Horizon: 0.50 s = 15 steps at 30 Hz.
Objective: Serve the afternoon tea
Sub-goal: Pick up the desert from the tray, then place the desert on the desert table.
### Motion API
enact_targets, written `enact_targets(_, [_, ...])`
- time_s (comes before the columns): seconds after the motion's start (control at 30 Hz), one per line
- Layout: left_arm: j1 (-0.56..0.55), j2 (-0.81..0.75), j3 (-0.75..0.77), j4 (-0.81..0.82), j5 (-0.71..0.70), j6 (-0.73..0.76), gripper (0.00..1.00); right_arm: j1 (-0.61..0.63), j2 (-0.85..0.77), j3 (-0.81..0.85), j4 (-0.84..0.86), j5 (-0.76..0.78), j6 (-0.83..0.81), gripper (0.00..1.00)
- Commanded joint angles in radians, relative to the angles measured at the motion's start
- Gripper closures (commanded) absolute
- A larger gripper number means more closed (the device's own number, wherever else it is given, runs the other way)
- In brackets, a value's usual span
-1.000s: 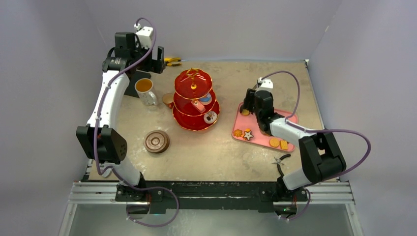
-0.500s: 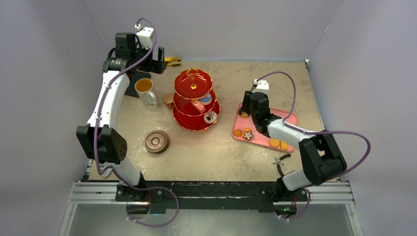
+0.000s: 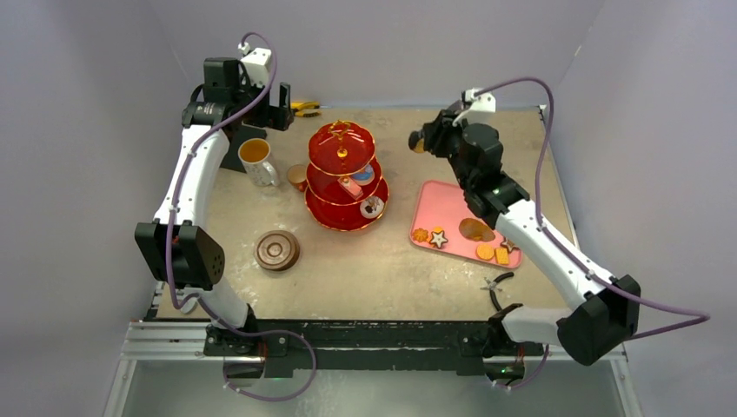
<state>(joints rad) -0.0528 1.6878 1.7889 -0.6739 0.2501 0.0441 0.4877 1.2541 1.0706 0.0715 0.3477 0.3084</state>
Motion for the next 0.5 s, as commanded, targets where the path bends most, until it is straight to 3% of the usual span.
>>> enact_targets(0.0, [0.007,-0.045,-0.002,0.032,0.008,-0.012,0.01,0.046,0.011,0.207,-0.068,-0.075,-0.005,0.65])
enact_targets(0.17, [0.007,-0.054,-0.005,0.037,0.005,-0.012,0.01,0.101,0.047,0.359,-0.116,-0.108,-0.007,0.65])
enact_targets(0.47, [0.006,-0.063,-0.012,0.04,-0.002,-0.021,0.01,0.197,0.164,0.464,-0.151,-0.146,-0.022,0.66])
